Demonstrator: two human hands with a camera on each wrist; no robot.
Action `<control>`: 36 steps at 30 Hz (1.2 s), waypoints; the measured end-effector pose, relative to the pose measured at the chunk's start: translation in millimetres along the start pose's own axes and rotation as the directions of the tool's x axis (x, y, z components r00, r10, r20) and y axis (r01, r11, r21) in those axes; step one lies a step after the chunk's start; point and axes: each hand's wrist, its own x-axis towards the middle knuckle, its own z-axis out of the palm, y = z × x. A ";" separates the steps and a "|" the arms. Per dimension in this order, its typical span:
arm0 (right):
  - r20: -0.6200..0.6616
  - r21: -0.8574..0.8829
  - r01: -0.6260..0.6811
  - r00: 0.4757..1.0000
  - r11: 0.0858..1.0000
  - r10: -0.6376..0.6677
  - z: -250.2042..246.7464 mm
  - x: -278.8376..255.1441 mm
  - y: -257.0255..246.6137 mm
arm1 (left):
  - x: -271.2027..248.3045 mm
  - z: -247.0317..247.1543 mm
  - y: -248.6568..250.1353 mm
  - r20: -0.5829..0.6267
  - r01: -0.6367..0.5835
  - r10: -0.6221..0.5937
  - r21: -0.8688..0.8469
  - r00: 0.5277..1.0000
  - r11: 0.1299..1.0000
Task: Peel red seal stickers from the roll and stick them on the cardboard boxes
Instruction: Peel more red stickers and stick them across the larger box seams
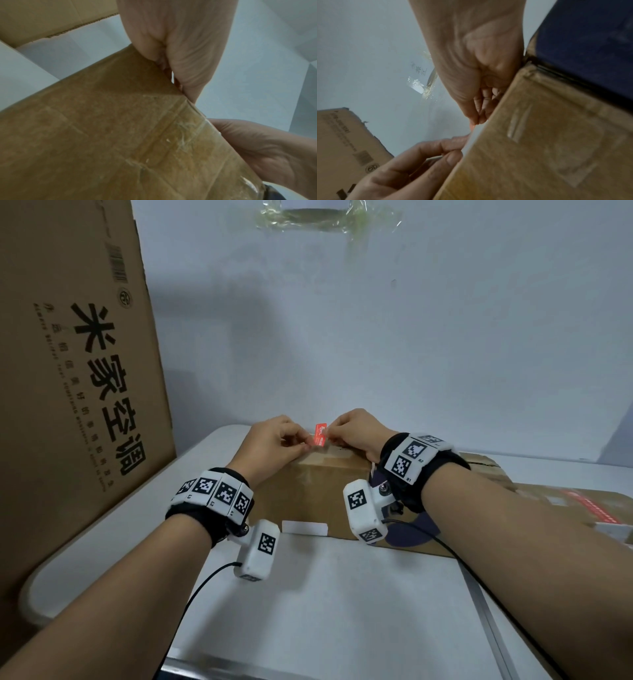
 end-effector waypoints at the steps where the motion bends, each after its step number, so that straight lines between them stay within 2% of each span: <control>1: -0.010 -0.031 0.009 1.000 0.999 -0.010 0.7 -0.1 0.5 | -0.1 0.1 -0.6 0.001 -0.012 0.012 0.016 1.000 1.000; 11: -0.026 -0.190 0.095 0.994 0.977 -0.102 3.2 -2.6 4.0 | -0.3 1.9 -3.0 0.004 -0.073 0.072 0.079 0.997 0.994; 22: -0.006 -0.364 0.179 0.981 0.914 -0.195 6.6 -7.1 5.9 | 0.5 -2.4 -1.3 0.085 -0.045 0.038 0.091 0.996 0.995; 26: -0.028 -0.428 0.157 0.982 0.890 -0.187 7.7 -5.8 4.6 | 2.7 -3.1 -1.9 0.104 -0.044 0.033 0.102 0.994 0.994; 32: -0.013 -0.500 0.082 0.995 0.862 -0.102 1.8 -3.6 2.3 | 0.9 -4.2 -1.0 0.146 -0.044 0.028 0.102 0.989 0.994; 36: -0.019 -0.480 0.079 0.995 0.874 -0.100 4.9 -1.0 1.4 | -0.9 -7.4 2.8 0.163 -0.026 0.014 0.073 0.987 0.997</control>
